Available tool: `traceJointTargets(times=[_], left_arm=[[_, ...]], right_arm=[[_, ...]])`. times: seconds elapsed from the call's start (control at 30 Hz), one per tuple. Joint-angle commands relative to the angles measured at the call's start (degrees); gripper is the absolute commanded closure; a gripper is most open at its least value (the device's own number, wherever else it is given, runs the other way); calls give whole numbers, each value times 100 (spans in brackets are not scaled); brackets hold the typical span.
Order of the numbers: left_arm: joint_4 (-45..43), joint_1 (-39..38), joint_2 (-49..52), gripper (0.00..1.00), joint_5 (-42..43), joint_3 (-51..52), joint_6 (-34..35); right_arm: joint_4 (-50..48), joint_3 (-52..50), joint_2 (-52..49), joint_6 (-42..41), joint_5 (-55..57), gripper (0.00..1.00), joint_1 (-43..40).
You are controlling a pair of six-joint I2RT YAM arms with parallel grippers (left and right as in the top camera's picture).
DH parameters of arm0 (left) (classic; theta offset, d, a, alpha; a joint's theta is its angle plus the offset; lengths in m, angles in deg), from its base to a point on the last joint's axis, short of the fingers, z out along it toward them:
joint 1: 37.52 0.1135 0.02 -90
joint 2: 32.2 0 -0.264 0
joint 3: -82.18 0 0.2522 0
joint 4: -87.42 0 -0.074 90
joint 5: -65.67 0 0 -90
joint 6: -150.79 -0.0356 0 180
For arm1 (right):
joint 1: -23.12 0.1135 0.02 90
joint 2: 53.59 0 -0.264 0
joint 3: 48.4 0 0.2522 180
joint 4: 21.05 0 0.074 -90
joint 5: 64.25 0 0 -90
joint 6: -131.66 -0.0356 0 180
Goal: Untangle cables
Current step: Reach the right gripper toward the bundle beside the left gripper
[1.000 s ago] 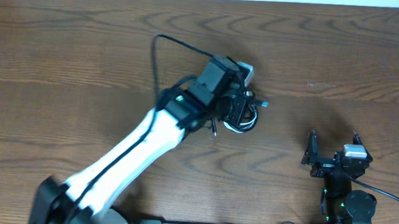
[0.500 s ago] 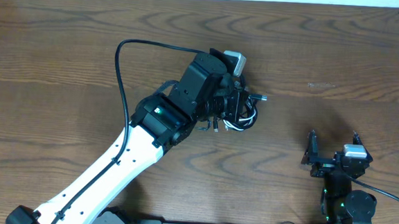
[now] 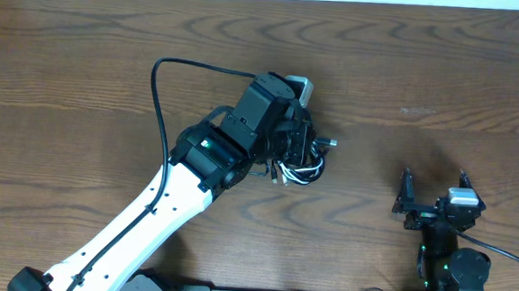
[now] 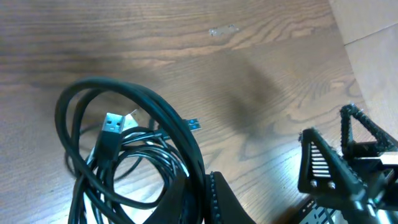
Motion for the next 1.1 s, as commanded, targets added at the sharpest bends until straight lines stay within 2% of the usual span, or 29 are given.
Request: traceJointTargets(times=[0.0, 0.03, 0.13, 0.2, 0.27, 0.3, 0.33, 0.4, 0.5, 0.53, 0.6, 0.7, 0.77, 0.8, 0.9, 1.03, 1.07], left_arm=[[-4, -2, -20, 92, 26, -127, -28], [-22, -2, -20, 92, 175, -127, -153], [-146, -2, -20, 92, 949, -127, -686], [-229, -2, -20, 92, 1373, -127, -785], [-291, -2, -26, 93, 1633, -127, -793], [-321, -2, -33, 93, 1733, -127, -793], [-435, 0, -63, 93, 2057, -129, -793], [-564, -2, -109, 93, 2391, -127, -793], [-614, 0, -188, 92, 2542, -127, -820], [-614, 0, -214, 92, 2542, -127, -817], [-616, 0, -256, 93, 2544, -127, -815], [-667, 0, -317, 93, 2542, -127, -815], [-754, 4, -334, 92, 2492, -127, -804], [-785, 4, -332, 92, 2487, -127, -791], [-793, 4, -326, 92, 2450, -127, -791], [-785, 4, -321, 92, 2455, -127, -791], [-782, 4, -321, 92, 2455, -127, -789]], right_arm=[[17, -9, 33, -1172, -1491, 1, 28], [-22, -9, 33, -1606, -2105, 1, 28], [-387, -9, 33, -3748, -4592, 1, 28], [-581, -9, 33, -4889, -4972, 1, 28], [-678, -9, 33, -5554, -4962, 1, 20], [-876, -9, 33, -5595, -4972, 1, 13], [-1635, -7, 33, -5545, -5108, 1, 11], [-2365, 44, 33, -5532, -5158, 1, 11], [-2437, 455, 28, -5366, -5136, 1, -63], [-2197, 654, 17, -5246, -5139, 1, -116], [-1108, 1233, -57, -4802, -5125, 1, -267], [1272, 2194, -341, -3906, -4645, 1, -490], [3097, 2942, -796, -3405, -3834, 1, -570], [3488, 3154, -984, -3257, -3650, 1, -568], [3703, 3521, -1486, -3169, -3897, 1, -568], [3617, 3571, -1746, -3469, -5134, 1, -566], [3519, 3550, -1770, -3781, -5095, 5, -566]])
